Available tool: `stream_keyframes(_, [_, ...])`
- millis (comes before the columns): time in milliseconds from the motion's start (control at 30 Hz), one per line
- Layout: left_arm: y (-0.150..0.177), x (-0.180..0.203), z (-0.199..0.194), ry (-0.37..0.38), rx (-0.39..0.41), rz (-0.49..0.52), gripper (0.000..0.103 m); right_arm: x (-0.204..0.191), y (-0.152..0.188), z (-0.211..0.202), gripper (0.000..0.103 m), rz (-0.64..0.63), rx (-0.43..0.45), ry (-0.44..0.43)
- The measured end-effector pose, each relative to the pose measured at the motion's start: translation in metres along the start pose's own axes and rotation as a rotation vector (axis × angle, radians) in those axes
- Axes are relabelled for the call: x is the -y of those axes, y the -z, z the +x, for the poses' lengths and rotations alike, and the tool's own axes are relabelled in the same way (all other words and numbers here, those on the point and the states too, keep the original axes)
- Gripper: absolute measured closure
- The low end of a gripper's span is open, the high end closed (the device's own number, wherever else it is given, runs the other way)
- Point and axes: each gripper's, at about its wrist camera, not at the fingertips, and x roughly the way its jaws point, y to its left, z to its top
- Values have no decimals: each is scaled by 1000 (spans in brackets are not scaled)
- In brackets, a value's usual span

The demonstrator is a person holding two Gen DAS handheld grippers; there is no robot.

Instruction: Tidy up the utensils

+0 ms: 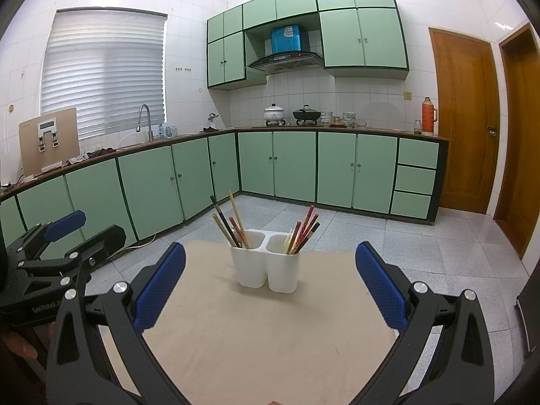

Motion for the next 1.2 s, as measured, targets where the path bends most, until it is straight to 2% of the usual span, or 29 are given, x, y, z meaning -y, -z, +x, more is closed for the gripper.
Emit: stream_keyframes(1200, [0, -3, -1, 1, -2, 0, 6, -1, 0, 0, 5, -1, -1, 0])
